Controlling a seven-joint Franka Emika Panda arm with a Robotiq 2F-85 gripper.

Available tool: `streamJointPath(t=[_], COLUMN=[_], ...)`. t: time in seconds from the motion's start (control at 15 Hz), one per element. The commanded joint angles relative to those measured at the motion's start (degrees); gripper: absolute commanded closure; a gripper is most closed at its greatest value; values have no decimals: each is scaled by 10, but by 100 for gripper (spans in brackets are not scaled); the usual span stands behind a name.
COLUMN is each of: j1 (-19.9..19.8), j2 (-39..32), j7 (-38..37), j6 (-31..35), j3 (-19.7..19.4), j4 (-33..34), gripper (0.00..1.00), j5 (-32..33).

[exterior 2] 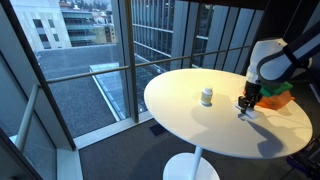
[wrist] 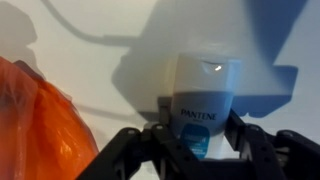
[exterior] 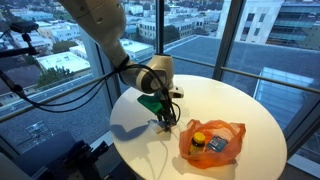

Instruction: Pick up the white rectangular container and put it in the orange plastic

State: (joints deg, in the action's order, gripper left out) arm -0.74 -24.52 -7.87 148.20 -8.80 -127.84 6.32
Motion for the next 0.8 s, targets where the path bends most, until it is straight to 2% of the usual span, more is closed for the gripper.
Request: streamJointPath(t=[0.0,0.73], j1=[8,-29], j2=[6,104], j7=[-20,-11], j6=[-1,-45], j3=[-9,-24], j4=[13,78], gripper=[74,75], j5=[15,3])
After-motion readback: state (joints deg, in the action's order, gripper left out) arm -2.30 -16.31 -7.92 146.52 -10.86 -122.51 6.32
